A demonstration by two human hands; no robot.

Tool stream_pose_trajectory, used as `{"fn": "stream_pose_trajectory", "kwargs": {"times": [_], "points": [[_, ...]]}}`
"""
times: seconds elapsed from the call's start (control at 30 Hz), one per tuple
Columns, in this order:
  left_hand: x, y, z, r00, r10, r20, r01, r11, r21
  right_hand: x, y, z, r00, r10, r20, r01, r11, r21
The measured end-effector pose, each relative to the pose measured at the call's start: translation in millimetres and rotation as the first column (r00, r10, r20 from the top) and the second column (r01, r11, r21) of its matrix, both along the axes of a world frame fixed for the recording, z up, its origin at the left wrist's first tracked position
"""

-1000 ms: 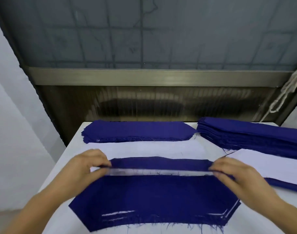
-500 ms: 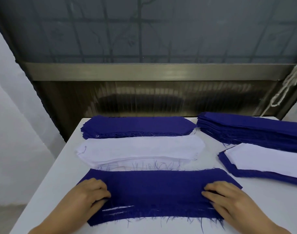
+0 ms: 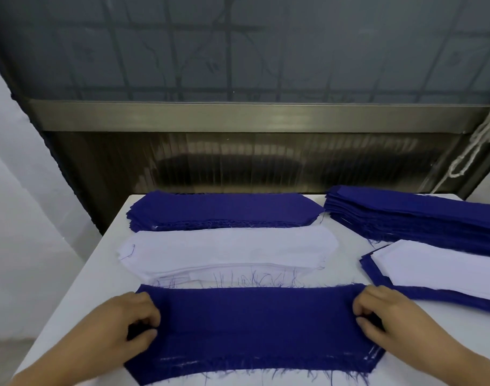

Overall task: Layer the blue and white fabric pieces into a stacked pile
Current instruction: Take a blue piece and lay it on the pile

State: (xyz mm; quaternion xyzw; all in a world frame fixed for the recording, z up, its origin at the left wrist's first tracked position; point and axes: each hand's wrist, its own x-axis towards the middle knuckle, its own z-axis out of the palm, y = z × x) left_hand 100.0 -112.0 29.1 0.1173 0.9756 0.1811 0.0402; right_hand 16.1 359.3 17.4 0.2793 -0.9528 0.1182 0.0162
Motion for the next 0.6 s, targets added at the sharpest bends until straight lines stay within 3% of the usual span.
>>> {"fn": "stream_pose_trajectory", "kwargs": {"times": [0.13,0.23,0.33,0.43,0.6], "points": [[-38,31,8,0.99,-0.012,-0.138,0.004,0.998,-0.059,-29,-29,8,0.999,0.011,0.032,-0.006,0.991,-0.133],[-75,77,7,0.975,-0.051,-0.215,0.055,0.998,0.014,-61,-63,8,1.0,0.025,0.004,-0.024,0.975,-0.221],[-113,114,4,0.97,-0.058,-0.234,0.08,0.993,0.086,-90,-84,4,0.998,0.062,0.015,-0.058,0.979,-0.196],[-139,134,-1,0.985,-0.014,-0.173,0.047,0.982,0.186,-104,-88,-5,0.995,0.082,0.062,-0.074,0.99,-0.117],[-154,137,-13,0.999,0.009,-0.048,0.007,0.949,0.315,-114,-89,-7,0.987,0.082,0.14,-0.054,0.981,-0.188]]}}
